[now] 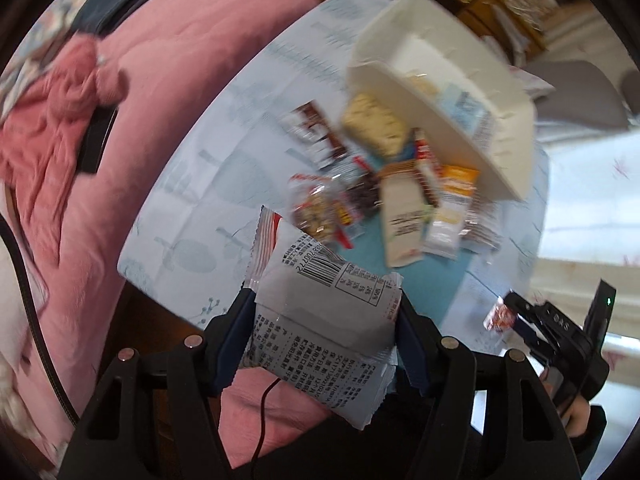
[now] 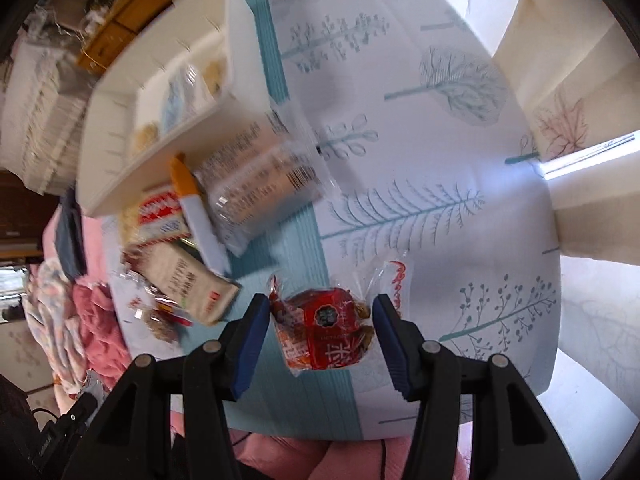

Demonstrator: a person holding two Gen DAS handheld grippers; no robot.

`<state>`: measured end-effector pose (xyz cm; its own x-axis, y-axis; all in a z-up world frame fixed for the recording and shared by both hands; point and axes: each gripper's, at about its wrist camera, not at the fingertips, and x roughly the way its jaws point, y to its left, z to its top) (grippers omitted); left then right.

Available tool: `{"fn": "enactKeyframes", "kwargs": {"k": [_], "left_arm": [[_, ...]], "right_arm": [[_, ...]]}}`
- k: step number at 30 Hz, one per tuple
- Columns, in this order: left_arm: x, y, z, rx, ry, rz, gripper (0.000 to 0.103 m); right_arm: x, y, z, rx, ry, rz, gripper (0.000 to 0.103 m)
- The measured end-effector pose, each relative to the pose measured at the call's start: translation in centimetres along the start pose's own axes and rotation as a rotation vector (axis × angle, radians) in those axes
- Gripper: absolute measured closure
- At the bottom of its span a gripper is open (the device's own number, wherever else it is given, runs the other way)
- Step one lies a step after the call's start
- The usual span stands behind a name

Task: Organize snacks
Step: 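Carry both held snacks up over the white basket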

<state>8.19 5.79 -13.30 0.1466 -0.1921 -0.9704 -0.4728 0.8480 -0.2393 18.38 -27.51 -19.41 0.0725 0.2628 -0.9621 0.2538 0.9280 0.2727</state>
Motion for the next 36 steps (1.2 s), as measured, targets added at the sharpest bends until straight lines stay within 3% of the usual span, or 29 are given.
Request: {"fn": "enactKeyframes", "kwargs": {"k": [7,16,26,36], "left_arm": [[-4.2,-4.8,1.9,0.154,-0.054,-0.012,0.038],[-7.1,-9.4,6.4,0.309,-0.106,-0.043,0.037],[-6.9,-11.7,12.7,0.385,-0.126,-0.071,0.037],[-4.2,-12.1,17.9,0.433,-0.135,-0.137,0.036]], "right_arm": [[-4.3,0.2,-0.4,0.003,-0.077,0.093,0.049],[-7.6,3.7,0.6,-0.022,-0.164,0.174,0.049],[-8.8,8.2,3.0,-0.058,-0.274,0.198,0.049],[-7.3,11.7,5.3,-0.086,-0.35,0.191,0.049]]}}
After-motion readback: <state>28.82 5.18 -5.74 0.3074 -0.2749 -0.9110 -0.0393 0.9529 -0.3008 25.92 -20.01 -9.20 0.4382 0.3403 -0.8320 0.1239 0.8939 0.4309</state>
